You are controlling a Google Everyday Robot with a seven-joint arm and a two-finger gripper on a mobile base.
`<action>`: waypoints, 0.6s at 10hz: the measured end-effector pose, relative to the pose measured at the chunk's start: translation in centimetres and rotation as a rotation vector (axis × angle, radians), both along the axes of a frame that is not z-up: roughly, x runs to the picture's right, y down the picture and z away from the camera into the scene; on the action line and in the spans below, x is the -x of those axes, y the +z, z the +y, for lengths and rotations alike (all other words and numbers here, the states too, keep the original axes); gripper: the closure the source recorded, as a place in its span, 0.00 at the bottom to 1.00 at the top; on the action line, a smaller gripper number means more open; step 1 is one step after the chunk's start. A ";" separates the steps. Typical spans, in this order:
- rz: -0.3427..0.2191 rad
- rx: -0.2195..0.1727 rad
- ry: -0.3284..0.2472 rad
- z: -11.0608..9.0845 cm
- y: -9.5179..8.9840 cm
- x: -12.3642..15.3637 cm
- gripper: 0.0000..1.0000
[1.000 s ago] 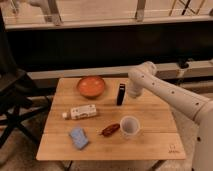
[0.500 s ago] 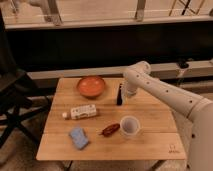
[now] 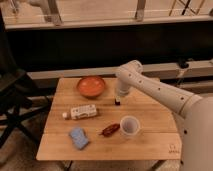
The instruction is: Knock the eraser over
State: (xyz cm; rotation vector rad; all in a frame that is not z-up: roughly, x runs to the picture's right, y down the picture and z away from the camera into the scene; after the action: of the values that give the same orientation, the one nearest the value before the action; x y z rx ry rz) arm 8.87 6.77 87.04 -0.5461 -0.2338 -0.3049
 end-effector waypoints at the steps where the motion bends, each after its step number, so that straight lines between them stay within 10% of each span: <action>1: -0.011 0.006 -0.009 0.2 -0.2 0.9 0.99; 6: -0.036 0.030 -0.024 0.6 -0.6 1.9 0.99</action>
State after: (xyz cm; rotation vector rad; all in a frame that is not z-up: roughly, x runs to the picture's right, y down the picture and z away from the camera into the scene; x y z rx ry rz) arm 6.92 7.39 86.40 -0.5737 -0.2671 -0.3357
